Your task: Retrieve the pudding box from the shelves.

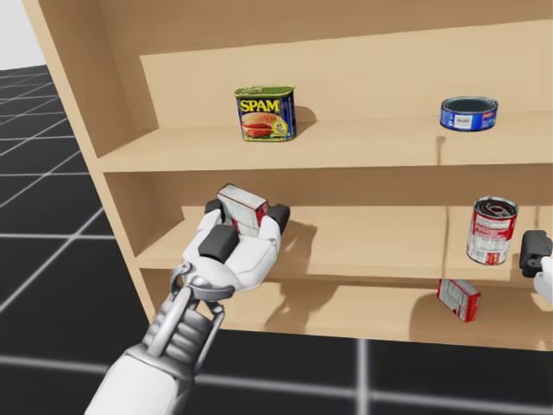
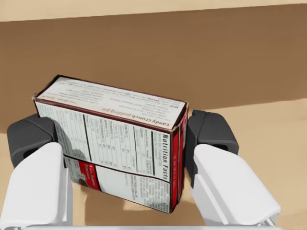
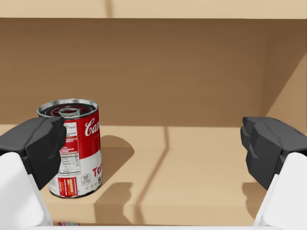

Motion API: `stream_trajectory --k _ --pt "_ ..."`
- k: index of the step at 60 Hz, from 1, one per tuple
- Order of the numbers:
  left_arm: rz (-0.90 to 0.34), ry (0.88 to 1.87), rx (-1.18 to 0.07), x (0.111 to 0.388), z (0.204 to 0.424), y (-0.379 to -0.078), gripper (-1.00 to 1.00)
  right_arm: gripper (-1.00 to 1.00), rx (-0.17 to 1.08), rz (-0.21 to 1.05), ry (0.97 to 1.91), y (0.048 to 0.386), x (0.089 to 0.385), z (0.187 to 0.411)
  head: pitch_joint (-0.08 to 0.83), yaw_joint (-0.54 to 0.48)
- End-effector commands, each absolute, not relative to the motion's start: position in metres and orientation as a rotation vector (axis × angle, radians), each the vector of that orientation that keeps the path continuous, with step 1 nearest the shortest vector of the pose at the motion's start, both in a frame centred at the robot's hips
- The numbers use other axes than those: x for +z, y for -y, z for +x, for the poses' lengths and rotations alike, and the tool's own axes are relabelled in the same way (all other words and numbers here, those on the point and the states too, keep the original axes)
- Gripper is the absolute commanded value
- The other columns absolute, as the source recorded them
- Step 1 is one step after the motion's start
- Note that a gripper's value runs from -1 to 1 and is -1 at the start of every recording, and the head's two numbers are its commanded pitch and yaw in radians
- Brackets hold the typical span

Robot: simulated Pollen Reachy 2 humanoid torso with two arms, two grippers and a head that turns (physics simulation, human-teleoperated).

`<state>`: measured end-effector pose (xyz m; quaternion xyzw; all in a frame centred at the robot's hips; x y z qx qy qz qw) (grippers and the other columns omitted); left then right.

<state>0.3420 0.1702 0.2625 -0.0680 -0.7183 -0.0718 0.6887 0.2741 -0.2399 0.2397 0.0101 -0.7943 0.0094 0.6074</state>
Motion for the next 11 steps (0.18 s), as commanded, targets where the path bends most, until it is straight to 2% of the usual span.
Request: stream_trajectory --k 1,11 --pt "-0.195 1.674 -0.175 0.275 0.302 -0.169 1.00 -1.00 0.013 0.027 1.835 0.237 0.239 0.274 0.383 0.21" --pt "-0.205 1.691 -0.193 0.269 0.249 -0.180 1.00 -1.00 0.001 0.052 1.814 0.239 0.238 0.274 0.384 0.21"
